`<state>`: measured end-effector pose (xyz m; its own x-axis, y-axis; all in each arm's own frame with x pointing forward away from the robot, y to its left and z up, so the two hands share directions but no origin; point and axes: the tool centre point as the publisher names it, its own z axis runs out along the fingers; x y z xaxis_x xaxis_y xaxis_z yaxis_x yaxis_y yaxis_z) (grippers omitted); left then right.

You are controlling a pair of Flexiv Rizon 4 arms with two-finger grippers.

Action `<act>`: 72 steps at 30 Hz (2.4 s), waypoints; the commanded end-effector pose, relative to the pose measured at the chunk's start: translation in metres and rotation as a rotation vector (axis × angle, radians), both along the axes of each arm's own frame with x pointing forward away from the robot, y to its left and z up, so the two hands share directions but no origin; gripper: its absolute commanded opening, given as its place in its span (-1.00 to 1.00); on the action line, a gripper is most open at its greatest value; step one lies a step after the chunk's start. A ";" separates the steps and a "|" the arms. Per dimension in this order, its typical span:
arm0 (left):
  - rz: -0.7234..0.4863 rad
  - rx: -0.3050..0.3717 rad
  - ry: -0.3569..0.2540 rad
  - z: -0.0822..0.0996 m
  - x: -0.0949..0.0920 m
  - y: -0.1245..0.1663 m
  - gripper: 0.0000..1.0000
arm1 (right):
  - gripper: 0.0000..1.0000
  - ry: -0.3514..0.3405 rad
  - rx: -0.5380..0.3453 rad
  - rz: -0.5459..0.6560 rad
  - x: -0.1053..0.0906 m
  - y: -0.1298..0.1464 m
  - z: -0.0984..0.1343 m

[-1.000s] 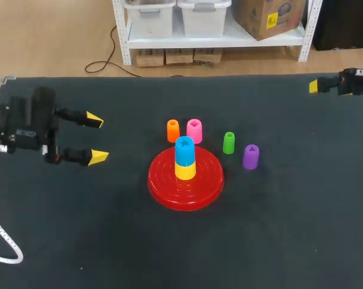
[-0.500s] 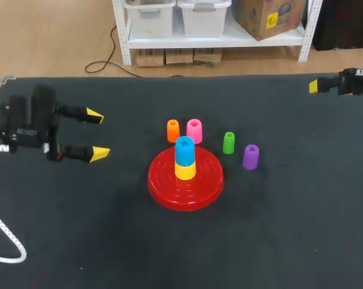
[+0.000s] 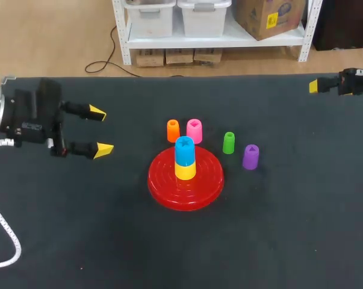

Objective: Pick up and stack the cylinders on the red base in this order: pink,purple,orange,green

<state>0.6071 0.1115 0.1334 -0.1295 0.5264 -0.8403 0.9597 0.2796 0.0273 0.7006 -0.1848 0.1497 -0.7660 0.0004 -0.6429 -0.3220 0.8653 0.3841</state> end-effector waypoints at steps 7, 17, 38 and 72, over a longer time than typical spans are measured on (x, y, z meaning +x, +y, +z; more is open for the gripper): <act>0.002 -0.002 -0.003 -0.001 -0.001 0.000 1.00 | 1.00 0.000 0.000 0.000 0.000 0.000 0.000; 0.002 -0.002 -0.003 -0.001 -0.001 0.000 1.00 | 1.00 0.000 0.000 0.000 0.000 0.000 0.000; 0.002 -0.002 -0.003 -0.001 -0.001 0.000 1.00 | 1.00 0.000 0.000 0.000 0.000 0.000 0.000; 0.002 -0.002 -0.003 -0.001 -0.001 0.000 1.00 | 1.00 0.170 -0.521 0.406 0.050 0.207 -0.055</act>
<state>0.6069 0.1108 0.1342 -0.1318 0.5291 -0.8383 0.9594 0.2808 0.0264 0.7392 0.0079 0.1068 -0.7092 -0.5695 -0.4157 -0.6327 0.7742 0.0188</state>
